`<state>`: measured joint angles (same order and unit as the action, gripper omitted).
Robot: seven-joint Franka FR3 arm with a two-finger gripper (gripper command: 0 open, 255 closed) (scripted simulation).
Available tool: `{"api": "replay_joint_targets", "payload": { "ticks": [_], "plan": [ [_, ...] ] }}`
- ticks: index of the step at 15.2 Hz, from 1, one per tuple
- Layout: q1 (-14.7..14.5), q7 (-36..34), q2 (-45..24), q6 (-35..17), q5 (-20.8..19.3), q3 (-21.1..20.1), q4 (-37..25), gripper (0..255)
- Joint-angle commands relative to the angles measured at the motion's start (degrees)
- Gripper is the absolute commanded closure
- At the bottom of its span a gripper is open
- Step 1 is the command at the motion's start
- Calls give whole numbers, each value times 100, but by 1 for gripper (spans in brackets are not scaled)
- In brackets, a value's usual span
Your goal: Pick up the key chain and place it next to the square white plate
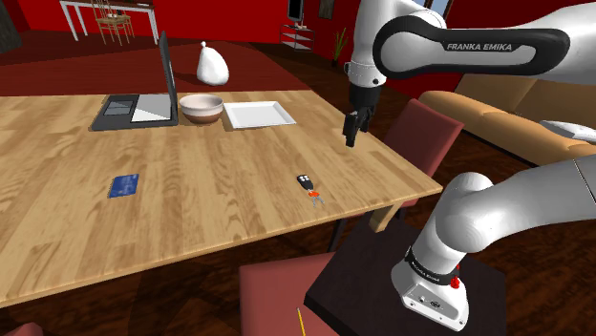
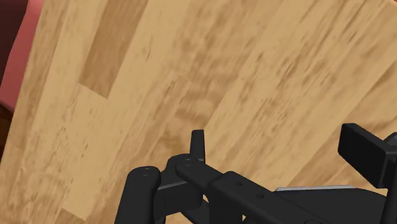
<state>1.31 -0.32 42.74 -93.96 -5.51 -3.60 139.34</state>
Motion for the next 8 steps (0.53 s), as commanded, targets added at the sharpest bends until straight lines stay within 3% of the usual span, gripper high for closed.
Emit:
{"api": "replay_joint_targets", "payload": {
  "ticks": [1,8],
  "plan": [
    [0,0,0,0,0,0,0,0],
    [-87,-1785,-166,-794,896,-847,393,0]
  ]
}}
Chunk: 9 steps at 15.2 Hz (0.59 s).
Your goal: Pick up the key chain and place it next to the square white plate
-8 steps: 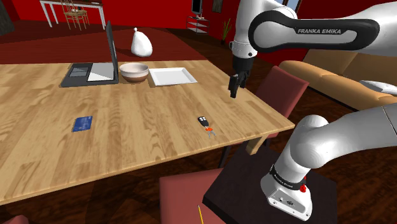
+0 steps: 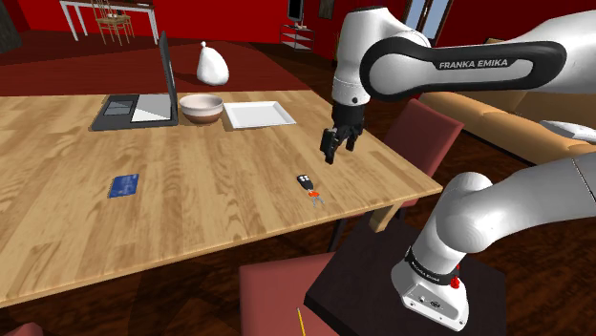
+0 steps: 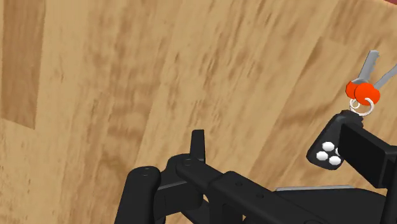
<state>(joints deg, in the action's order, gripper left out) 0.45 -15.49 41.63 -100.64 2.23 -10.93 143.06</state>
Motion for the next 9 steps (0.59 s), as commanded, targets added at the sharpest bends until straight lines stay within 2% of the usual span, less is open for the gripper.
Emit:
{"api": "replay_joint_targets", "payload": {
  "ticks": [1,6,9],
  "plan": [
    [-7,-520,-126,-262,237,-243,39,0],
    [19,-1769,-643,-997,708,-906,-25,0],
    [23,-1827,-711,-1198,738,-964,93,0]
  ]
}}
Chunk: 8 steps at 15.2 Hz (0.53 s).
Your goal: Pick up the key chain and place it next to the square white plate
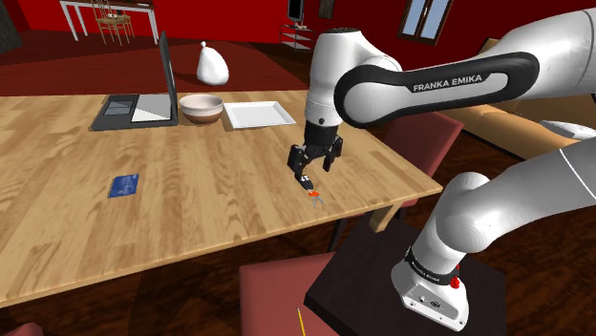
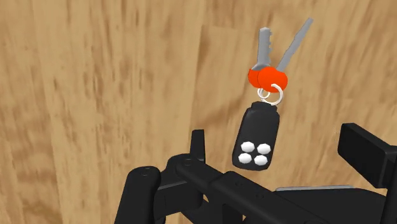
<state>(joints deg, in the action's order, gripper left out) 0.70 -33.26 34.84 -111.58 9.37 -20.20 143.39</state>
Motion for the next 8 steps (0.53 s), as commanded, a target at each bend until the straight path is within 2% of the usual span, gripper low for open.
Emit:
{"api": "replay_joint_targets", "payload": {
  "ticks": [1,5,8],
  "plan": [
    [-3,-51,-54,-188,30,-50,122,0],
    [-2,-55,-175,-579,56,-113,393,0],
    [-2,-55,-174,-579,56,-113,394,0]
  ]
}}
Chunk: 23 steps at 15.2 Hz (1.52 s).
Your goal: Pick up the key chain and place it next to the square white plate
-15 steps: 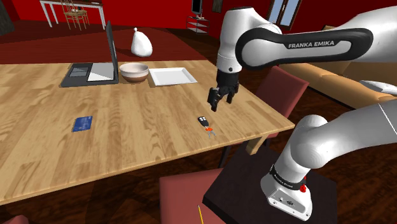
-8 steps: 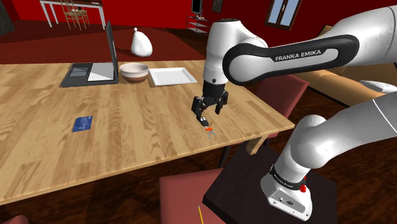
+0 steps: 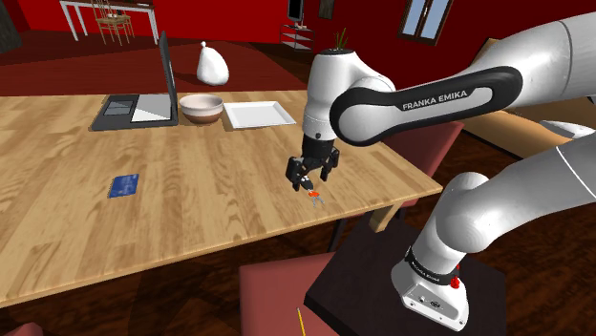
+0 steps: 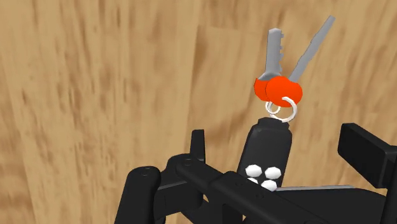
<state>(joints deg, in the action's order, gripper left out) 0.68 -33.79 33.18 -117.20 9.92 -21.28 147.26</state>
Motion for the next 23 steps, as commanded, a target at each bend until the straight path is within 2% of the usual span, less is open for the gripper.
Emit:
{"api": "replay_joint_targets", "payload": {
  "ticks": [1,5,6,15,23],
  "plan": [
    [0,-2,-8,-17,1,-4,7,0],
    [1,-2,-8,-16,0,-4,6,0],
    [1,-2,-8,-16,0,-4,6,255],
    [1,-2,-8,-16,0,-4,6,255],
    [19,20,156,649,-60,113,-497,255]
  ]
}}
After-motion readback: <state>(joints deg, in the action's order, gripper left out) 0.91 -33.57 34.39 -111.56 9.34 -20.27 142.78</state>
